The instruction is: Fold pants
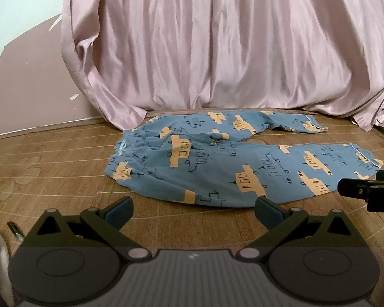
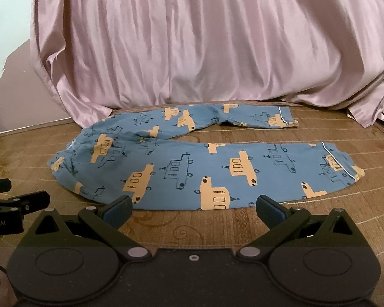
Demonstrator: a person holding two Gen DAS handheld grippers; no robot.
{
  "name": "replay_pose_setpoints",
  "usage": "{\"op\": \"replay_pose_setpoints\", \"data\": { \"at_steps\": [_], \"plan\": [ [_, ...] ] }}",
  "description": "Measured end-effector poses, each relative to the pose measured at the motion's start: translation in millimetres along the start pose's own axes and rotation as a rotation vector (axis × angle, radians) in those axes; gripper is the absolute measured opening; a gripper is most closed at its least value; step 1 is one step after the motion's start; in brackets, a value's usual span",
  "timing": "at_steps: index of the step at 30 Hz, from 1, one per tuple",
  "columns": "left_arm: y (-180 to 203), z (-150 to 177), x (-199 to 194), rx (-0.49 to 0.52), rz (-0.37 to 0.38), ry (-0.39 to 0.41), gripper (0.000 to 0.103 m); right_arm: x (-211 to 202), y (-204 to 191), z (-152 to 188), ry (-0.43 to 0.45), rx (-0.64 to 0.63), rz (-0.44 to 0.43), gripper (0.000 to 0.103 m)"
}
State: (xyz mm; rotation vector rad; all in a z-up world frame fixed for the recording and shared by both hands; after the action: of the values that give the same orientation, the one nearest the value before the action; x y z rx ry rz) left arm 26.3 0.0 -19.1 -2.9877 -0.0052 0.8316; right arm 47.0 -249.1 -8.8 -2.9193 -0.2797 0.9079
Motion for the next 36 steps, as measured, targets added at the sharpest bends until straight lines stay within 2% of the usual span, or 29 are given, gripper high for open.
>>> {"op": "replay_pose_setpoints", "data": {
  "at_steps": [10, 14, 21, 24, 26, 29, 34, 36],
  "plan": [
    [0, 0, 1, 0.005, -0.001, -0.002, 0.103, 0, 1, 0, -0.004, 0.008, 0.004, 0.102],
    [0, 1, 3, 0.017, -0.023, -0.007, 0.103, 1, 1, 0, -0.011, 0.012, 0.007, 0.102],
    [1, 4, 7, 0.013, -0.029, -0.037, 0.103, 4, 8, 1, -0.028, 0.051, 0.025, 0.102],
    [7, 5, 12, 0.065, -0.086, -0.062, 0.103, 4, 10, 1, -0.033, 0.064, 0.031, 0.102],
    [10, 2, 16, 0.074, -0.092, -0.082, 0.103, 3, 11, 0, -0.034, 0.070, 0.028, 0.102],
    [11, -8, 22, 0.068, -0.087, -0.100, 0.103, 3, 13, -1, -0.042, 0.086, 0.007, 0.102],
    [12, -45, 34, 0.037, -0.066, -0.119, 0.103, 20, 26, -19, -0.139, 0.181, -0.146, 0.102],
    [13, -63, 38, 0.021, -0.064, -0.137, 0.103, 20, 30, -34, -0.126, 0.201, -0.180, 0.102]
  ]
}}
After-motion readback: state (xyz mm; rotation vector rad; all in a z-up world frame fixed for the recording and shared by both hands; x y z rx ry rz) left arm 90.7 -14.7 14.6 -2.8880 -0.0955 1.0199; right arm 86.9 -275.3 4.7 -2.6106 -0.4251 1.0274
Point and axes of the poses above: each gripper's, at about its wrist camera, not at the fingertips, and x roughly the way its jaws point, y to its right, z to its underside, the point moved 3 cm from there along x, roughly the way its jaws point, and after that the axes turned 1 degree about x, right-handed, at the moved point
